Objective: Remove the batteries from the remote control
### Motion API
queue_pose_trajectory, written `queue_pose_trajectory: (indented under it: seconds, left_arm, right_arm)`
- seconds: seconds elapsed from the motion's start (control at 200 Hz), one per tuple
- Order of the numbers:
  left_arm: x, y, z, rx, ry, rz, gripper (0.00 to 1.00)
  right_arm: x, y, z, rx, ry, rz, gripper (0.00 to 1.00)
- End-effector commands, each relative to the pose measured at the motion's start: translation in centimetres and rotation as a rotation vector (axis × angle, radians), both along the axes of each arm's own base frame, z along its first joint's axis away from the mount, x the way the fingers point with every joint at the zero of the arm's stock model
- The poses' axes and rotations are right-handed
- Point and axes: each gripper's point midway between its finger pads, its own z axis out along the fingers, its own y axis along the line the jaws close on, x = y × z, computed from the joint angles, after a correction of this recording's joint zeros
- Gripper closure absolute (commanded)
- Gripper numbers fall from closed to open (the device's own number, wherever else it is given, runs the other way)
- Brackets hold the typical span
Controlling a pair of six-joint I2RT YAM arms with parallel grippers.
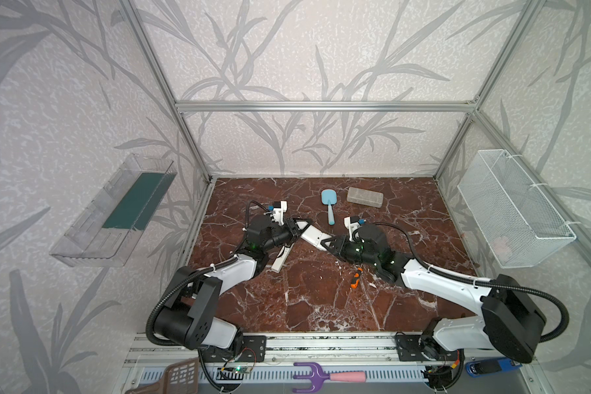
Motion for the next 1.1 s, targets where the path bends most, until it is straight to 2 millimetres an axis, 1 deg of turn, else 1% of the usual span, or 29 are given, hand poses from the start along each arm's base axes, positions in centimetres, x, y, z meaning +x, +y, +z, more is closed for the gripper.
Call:
queue_pose_trajectory:
  seconds: [0.0, 0.095, 0.16, 0.34, 0.495, 0.52, 0.565, 0.59, 0.65, 0.725, 0.83, 0.895, 1.01, 1.1]
  left_arm:
    - [-0.4, -0.6, 1.6, -0.005, -0.037, -0.03, 1.0]
    - [-0.3, -0.6, 1.3, -0.003, -0.026, -0.028, 1.0]
    - [-0.1, -0.6, 1.2, -0.002, -0.023, -0.025, 1.0]
    - [-0.2, -0.7, 1.1, 0.005, -0.011, -0.032, 1.0]
    - [-0.2, -0.6, 0.6, 0.043, -0.003, -0.03, 1.0]
    - [-0.1, -0.6, 0.5, 0.048, 0.001, -0.032, 1.0]
    - [-0.1, -0.6, 0.5, 0.053, 0.003, -0.033, 1.0]
    - [-0.1, -0.7, 0.5, 0.053, 0.002, -0.034, 1.0]
    - [0.0, -0.7, 0.5, 0.053, 0.001, -0.033, 1.0]
    - [0.0, -0.7, 0.5, 0.053, 0.001, -0.032, 1.0]
    - [0.2, -0.7, 0.4, 0.054, 0.002, -0.031, 1.0]
    - [0.2, -0.8, 0.2, 0.054, 0.007, -0.034, 1.0]
    - [0.2, -0.8, 0.1, 0.05, 0.007, -0.035, 1.0]
    - [0.3, -0.8, 0.1, 0.05, 0.007, -0.034, 1.0]
  right_arm:
    - [0.1, -0.7, -0.7, -0.055, -0.024, -0.007, 0.8]
    - [0.2, -0.5, -0.7, -0.056, -0.02, -0.001, 0.7]
    - [0.3, -0.3, -0.8, -0.056, -0.013, 0.001, 0.67]
    - [0.4, -0.1, -1.7, -0.073, 0.012, 0.008, 0.66]
    - [0.4, -0.1, -1.6, -0.082, 0.013, 0.012, 0.65]
    - [0.3, -0.1, -1.7, -0.092, 0.011, 0.013, 0.64]
    - [0.3, -0.2, -1.5, -0.105, 0.009, 0.014, 0.56]
    - [0.2, -0.3, -1.6, -0.109, 0.01, 0.016, 0.54]
    - [0.2, -0.4, -1.5, -0.114, 0.008, 0.014, 0.51]
    - [0.1, -0.5, -1.5, -0.12, 0.007, 0.014, 0.52]
    - [0.0, -0.5, -1.4, -0.118, 0.006, 0.015, 0.63]
    - [0.0, -0.5, -1.4, -0.114, 0.008, 0.013, 0.68]
    - [0.1, -0.4, -1.4, -0.108, 0.004, 0.012, 0.72]
    - [0.2, -0.2, -1.4, -0.103, 0.006, 0.014, 0.72]
